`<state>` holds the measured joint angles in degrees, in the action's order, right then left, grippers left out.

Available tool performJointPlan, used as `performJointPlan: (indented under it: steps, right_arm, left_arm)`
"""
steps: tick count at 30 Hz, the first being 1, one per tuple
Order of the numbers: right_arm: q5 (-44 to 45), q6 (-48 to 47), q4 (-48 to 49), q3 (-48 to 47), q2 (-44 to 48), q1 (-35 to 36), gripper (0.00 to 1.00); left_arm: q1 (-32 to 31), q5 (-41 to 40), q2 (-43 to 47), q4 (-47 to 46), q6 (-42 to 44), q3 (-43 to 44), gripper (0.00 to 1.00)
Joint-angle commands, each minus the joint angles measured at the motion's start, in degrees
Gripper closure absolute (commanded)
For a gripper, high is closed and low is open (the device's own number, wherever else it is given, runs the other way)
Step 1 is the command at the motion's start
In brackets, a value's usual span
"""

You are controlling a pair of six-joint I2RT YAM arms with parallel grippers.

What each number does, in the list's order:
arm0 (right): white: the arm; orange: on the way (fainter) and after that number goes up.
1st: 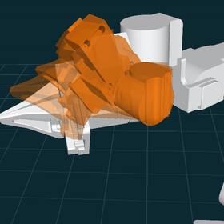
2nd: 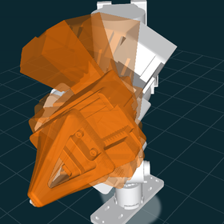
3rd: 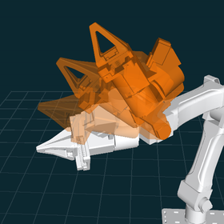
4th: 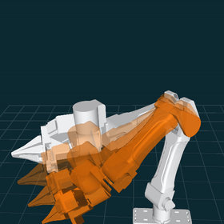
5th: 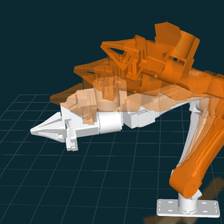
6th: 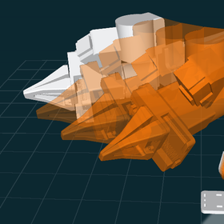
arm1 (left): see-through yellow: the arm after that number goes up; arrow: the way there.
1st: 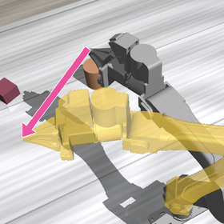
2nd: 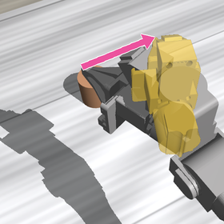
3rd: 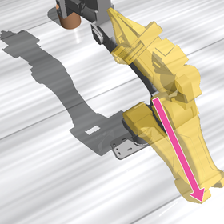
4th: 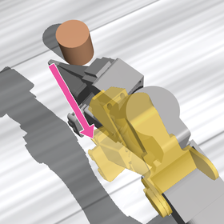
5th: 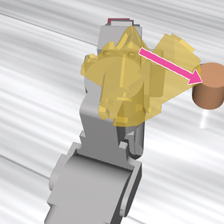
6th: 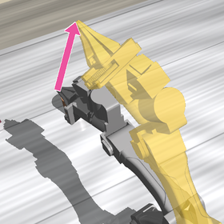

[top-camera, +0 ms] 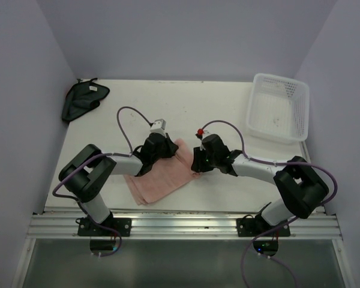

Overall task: Roll the towels
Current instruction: Roll the towel

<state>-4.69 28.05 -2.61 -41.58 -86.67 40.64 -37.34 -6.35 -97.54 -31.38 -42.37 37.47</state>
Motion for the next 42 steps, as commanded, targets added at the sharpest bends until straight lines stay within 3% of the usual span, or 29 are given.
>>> performJointPlan:
  steps: [1,6,10,23,42]
  right_arm:
    - [0.3,-2.2,-1.3,0.1,-0.5,0.0,0.91]
    - [0.7,-4.1,-2.1,-0.1,0.5,0.0,1.0]
    - [1.3,-5.9,-2.5,0.2,1.4,0.0,1.0]
    - [4.6,-7.0,-2.3,-0.3,3.1,2.9,1.0]
    - [32.0,-10.2,-11.1,-6.6,0.3,17.7,1.0]
  left_arm:
    - [0.6,-2.9,0.9,6.1,2.0,-1.4,1.0]
    - [0.7,-3.6,2.1,8.3,2.4,0.0,0.98]
    - [1.0,-4.5,4.1,10.9,2.6,1.5,0.81]
    - [3.8,1.0,9.6,19.6,-0.7,8.3,0.66]
    - [4.6,4.8,14.5,22.3,-4.5,8.5,0.61]
